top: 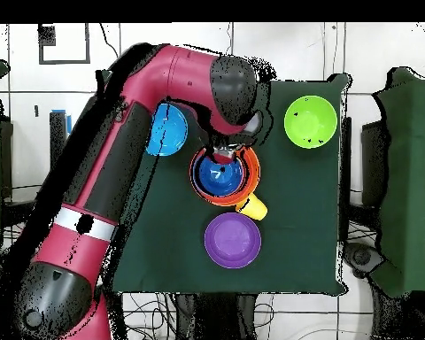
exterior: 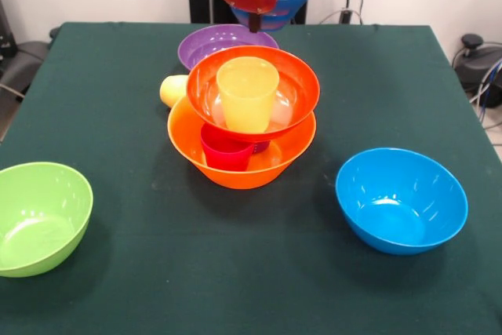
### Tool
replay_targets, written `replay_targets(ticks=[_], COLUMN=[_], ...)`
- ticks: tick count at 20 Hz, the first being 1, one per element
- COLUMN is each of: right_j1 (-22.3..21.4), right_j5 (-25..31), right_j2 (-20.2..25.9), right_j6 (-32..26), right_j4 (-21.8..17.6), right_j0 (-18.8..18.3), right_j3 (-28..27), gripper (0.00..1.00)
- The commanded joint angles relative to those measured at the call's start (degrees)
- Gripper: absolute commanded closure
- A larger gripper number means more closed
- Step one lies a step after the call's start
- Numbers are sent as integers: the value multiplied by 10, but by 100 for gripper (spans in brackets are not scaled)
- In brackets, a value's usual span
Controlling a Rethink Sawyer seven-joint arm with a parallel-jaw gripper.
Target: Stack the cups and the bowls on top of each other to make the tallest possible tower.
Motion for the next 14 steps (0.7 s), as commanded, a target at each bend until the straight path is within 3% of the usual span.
replay_targets(ticks=[1,14], right_j1=[30,42], right_j5=[-20,-33], right_j2=[47,51], right_j6=[27,32], right_j4=[13,24], right_j0=[-18,-35], right_j3=[-45,-65], gripper=[100,100])
